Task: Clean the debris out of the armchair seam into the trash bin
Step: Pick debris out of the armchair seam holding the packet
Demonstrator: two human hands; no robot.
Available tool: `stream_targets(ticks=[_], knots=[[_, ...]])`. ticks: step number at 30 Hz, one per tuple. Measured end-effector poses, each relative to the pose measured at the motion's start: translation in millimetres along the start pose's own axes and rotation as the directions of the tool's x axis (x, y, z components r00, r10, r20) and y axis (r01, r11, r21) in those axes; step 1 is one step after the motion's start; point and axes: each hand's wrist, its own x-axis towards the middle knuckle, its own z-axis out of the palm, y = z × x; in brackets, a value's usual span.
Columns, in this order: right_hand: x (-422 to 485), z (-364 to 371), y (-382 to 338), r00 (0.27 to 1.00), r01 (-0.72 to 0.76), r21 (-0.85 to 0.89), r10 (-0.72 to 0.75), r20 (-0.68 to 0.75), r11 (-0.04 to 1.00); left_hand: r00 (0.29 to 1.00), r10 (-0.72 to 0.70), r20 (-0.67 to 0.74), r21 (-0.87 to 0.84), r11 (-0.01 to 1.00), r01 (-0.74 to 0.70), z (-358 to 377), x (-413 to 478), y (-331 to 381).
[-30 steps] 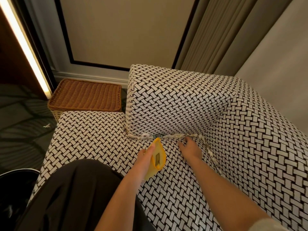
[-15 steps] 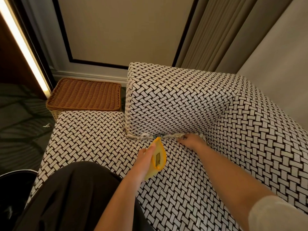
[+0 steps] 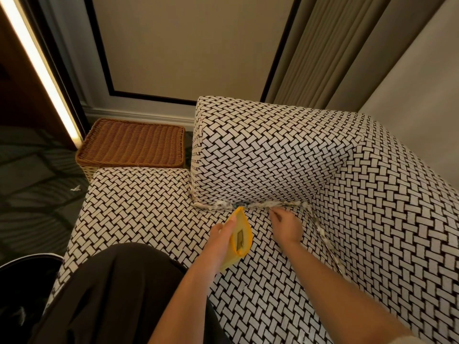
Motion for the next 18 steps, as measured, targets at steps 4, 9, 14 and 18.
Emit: stream_targets(ticks=[4, 9, 14, 18], knots=[[-22.8, 5.6, 2.8, 0.999, 0.025, 0.276, -0.034, 0.026, 0.961, 1.000, -0.008, -0.005, -0.006, 1.000, 0.008, 0.6, -4.6, 2.1], [-53.9, -14.2, -26.6, 0.994, 0.062, 0.636, -0.102, 0.027, 0.769, 1.000, 0.029, -0.006, 0.025, 0.999, -0.029, 0.6, -5.8, -0.6], [-78.0, -45.2, -55.6, 0.986, 0.139, 0.753, -0.164, -0.041, 0.643, 0.999, 0.041, 0.015, 0.033, 0.999, -0.041, 3.1, -9.9, 1.3], [-86.3, -49.3, -57.4, 0.954, 0.253, 0.593, -0.299, -0.020, 0.764, 0.998, 0.052, 0.026, 0.004, 0.999, -0.052, 0.4, -10.0, 1.0]])
